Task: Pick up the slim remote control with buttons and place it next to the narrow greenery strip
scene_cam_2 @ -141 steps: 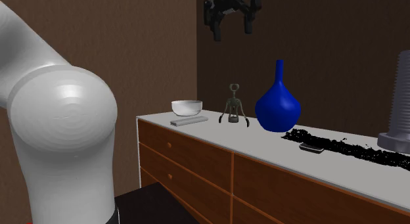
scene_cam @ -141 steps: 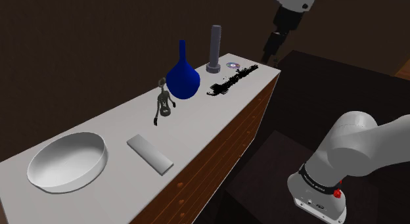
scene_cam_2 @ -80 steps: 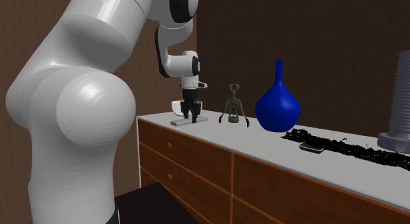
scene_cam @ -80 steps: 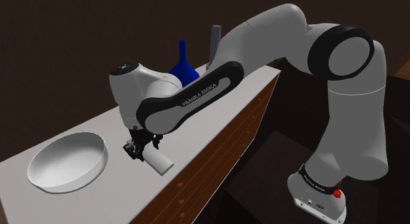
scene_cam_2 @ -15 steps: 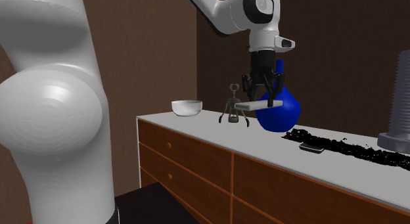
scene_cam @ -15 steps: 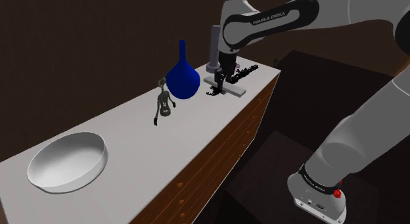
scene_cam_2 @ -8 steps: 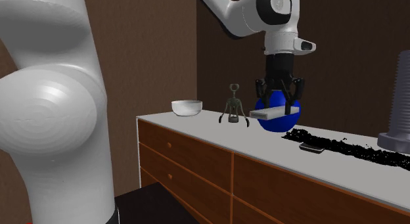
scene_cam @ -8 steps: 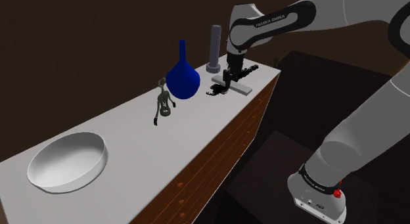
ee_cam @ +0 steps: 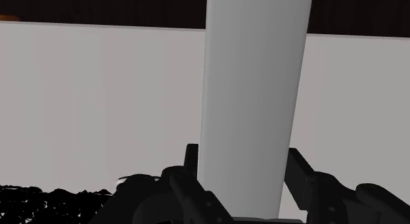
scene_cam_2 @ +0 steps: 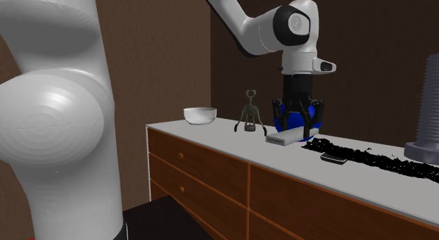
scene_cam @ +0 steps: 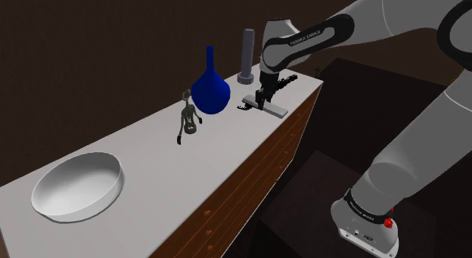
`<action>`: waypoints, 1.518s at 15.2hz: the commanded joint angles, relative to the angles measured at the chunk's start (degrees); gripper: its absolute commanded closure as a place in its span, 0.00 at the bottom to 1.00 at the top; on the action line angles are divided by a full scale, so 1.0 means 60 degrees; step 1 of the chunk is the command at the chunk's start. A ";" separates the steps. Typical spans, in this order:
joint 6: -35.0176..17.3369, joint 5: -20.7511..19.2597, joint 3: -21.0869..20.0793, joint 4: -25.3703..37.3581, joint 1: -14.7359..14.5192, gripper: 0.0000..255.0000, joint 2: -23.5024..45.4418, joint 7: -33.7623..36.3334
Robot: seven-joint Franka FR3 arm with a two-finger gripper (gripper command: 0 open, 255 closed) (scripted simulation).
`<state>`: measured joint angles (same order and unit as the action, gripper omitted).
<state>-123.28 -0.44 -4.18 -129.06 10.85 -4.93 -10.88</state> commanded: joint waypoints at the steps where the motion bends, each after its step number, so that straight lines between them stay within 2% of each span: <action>1: -0.0241 -0.0014 0.0006 -0.0090 0.0007 1.00 0.0141 -0.0003; 10: -0.1377 -0.0083 -0.0001 -0.0596 0.0010 1.00 0.0774 0.0057; 18: -0.1377 -0.0083 -0.0003 -0.0596 0.0013 1.00 0.0774 0.0057; 19: -0.1378 -0.0084 -0.0008 -0.0603 0.0008 0.00 0.0768 0.0067; 23: -0.1370 -0.0082 -0.0007 -0.0609 0.0009 0.00 0.0754 0.0065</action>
<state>-131.50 -0.93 -4.22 -132.71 10.90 -0.41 -10.50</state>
